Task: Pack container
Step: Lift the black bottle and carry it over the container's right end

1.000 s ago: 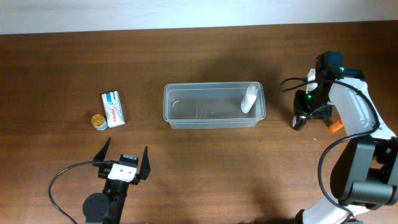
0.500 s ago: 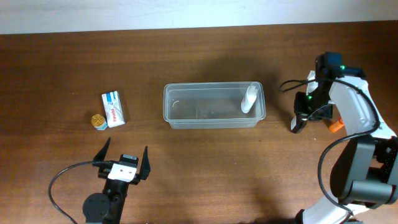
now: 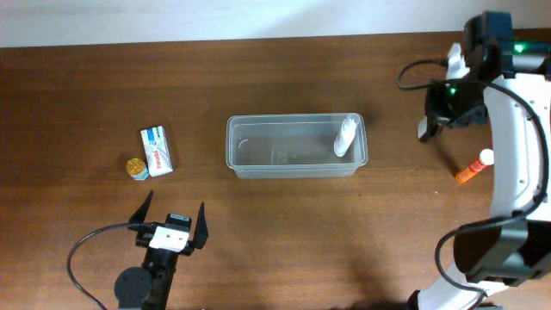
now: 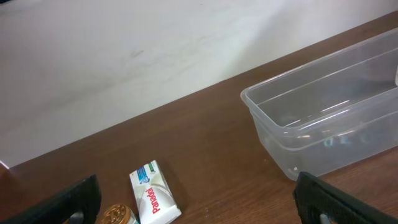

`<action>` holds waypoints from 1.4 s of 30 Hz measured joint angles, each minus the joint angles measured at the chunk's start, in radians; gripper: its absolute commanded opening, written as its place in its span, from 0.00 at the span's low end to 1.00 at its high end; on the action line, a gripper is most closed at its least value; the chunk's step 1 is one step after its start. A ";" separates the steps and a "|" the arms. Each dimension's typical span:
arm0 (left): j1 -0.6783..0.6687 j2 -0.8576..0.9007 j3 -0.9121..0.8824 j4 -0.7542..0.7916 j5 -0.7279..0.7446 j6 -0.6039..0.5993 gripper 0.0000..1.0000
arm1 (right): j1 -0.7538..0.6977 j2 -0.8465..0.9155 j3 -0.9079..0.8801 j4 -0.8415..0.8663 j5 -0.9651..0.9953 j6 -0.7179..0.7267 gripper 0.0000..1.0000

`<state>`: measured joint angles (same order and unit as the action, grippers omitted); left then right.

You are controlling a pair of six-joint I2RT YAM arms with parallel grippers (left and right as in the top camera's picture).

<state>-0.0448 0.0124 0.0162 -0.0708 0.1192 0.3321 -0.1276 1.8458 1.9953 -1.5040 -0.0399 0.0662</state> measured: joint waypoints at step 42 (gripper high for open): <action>0.000 0.000 0.000 0.000 0.000 0.000 0.99 | 0.575 0.318 0.208 -0.056 0.137 0.272 0.14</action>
<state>-0.0448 0.0124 0.0162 -0.0711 0.1192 0.3321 0.4469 2.1639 2.2028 -1.5597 0.0975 0.3382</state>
